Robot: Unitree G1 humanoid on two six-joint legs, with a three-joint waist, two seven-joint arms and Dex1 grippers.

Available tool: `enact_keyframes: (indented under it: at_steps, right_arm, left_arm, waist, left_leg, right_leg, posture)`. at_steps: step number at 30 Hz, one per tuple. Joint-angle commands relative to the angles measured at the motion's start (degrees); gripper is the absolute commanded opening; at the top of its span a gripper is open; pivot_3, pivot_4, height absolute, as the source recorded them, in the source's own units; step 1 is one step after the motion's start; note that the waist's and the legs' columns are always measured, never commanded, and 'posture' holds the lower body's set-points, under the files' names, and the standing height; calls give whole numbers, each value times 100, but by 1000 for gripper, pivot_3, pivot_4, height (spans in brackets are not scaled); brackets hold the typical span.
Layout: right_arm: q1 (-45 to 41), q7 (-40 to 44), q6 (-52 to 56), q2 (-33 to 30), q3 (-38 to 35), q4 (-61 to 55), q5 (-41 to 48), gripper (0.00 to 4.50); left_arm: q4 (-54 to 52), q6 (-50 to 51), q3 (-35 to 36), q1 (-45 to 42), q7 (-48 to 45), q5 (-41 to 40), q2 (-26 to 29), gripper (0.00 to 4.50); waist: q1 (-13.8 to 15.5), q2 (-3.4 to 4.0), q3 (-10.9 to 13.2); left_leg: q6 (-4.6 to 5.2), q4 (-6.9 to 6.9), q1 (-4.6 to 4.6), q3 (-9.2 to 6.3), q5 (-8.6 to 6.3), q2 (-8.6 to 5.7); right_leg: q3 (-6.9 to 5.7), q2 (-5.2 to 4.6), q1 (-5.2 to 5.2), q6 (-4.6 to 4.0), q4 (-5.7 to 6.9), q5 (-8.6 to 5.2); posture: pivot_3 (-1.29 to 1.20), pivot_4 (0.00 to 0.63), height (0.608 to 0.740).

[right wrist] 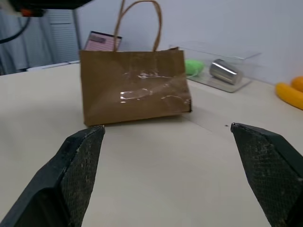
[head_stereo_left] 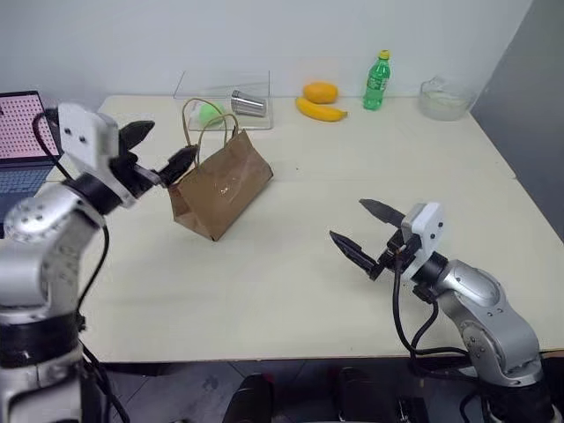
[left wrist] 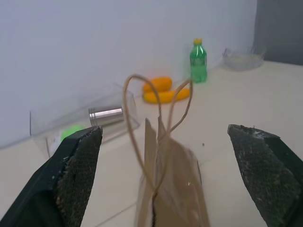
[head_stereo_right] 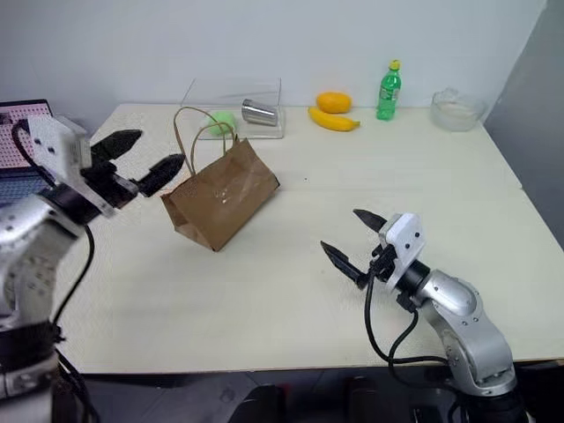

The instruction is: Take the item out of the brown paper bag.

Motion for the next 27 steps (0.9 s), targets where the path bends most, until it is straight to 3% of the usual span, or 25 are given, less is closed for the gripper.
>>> enact_keyframes:
  at_steps: [1,10,21,27]
  right_arm:
    - [-167,233,-18,-132,49,-213,134,4500]
    - [-359,156,170,-141,97,-458,152,4500]
    - [-860,52,783,-306,-73,-765,499,4500]
    - [-937,-40,869,-397,-118,-815,498,4500]
  left_arm:
    - [754,193,-412,-589,-632,146,341,4466]
    - [2670,-487,-1151,-2126,-1462,857,150,4466]
    - [4641,-1709,-1348,-3413,-1862,1558,-350,4466]
    - [5322,-2250,-1392,-3797,-2060,1873,-456,2559]
  waist:
    - [5,-4,3]
    - [-4,-13,9]
    - [-4,-15,10]
    - [-17,-15,10]
  left_leg:
    - [0,0,-4,-2,0,1]
    - [-1,-1,-10,-1,0,2]
    - [-1,0,-15,-2,0,1]
    - [-1,0,-15,-2,0,1]
  right_leg:
    - [-3,1,-4,-1,0,0]
    - [-2,0,-10,-27,1,16]
    - [-3,-1,-12,-27,2,16]
    - [-3,-1,-14,-26,5,16]
  posture:
    - [0,150,740]
    - [0,150,740]
    - [0,150,740]
    - [0,150,740]
